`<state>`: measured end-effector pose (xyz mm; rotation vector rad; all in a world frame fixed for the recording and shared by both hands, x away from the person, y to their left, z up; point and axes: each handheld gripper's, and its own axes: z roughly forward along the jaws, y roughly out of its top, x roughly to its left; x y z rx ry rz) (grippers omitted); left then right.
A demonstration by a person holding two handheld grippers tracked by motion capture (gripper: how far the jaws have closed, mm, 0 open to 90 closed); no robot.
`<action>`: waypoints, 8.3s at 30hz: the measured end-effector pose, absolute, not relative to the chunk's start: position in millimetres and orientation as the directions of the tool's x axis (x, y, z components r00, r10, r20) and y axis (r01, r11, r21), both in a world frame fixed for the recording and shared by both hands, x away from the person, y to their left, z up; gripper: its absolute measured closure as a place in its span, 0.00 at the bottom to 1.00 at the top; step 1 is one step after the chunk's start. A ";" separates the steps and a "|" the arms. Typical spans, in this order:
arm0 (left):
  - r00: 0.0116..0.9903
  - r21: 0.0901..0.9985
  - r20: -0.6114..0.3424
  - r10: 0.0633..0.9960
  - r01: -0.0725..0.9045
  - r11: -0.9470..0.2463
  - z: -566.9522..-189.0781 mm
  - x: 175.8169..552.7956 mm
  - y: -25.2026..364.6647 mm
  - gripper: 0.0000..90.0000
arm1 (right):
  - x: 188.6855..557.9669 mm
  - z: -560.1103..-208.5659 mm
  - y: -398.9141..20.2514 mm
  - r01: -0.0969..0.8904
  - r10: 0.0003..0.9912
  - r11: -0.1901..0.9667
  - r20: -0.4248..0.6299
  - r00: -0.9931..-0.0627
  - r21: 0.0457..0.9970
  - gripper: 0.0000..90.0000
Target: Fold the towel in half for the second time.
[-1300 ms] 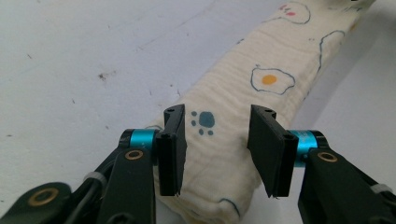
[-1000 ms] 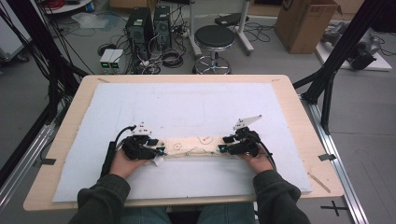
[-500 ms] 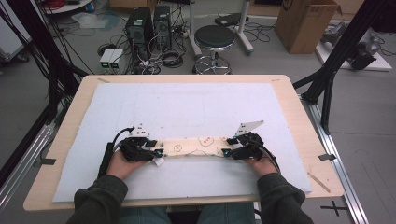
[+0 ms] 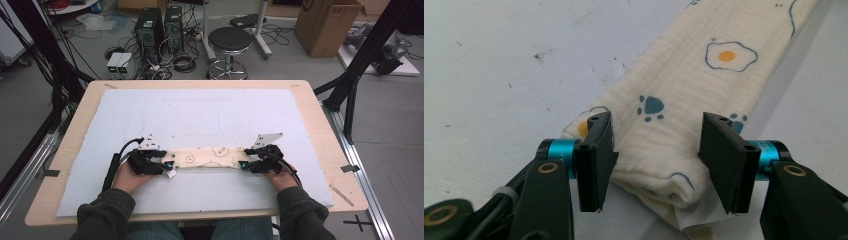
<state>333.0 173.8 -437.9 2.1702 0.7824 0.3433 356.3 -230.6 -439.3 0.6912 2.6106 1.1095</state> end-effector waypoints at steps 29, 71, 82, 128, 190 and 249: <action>0.660 0.794 -0.151 0.736 0.524 -0.307 -424.2 351.6 200.5 0.53 | 386.6 -414.2 -234.7 0.452 0.590 0.456 0.119 -0.798 0.766 0.47; 0.622 0.757 -0.158 0.767 0.575 -0.311 -423.7 381.4 188.9 0.92 | 413.5 -420.8 -237.1 0.576 0.629 0.450 0.215 -0.747 0.683 0.91; 0.550 0.783 -0.192 0.813 0.585 -0.212 -431.3 394.1 192.6 0.91 | 432.2 -419.9 -230.7 0.588 0.667 0.420 0.204 -0.716 0.691 0.91; 0.586 0.820 -0.221 0.780 0.545 -0.177 -413.2 389.1 197.4 0.56 | 421.6 -403.2 -245.7 0.570 0.691 0.282 0.249 -0.678 0.772 0.41; 0.651 0.841 -0.165 0.741 0.485 -0.240 -394.7 347.4 212.2 0.36 | 381.5 -387.2 -254.7 0.500 0.688 0.290 0.185 -0.701 0.816 0.19; 0.650 0.851 -0.097 0.754 0.446 -0.276 -412.5 286.9 227.5 0.28 | 320.8 -403.6 -281.8 0.472 0.701 0.301 0.143 -0.699 0.829 0.14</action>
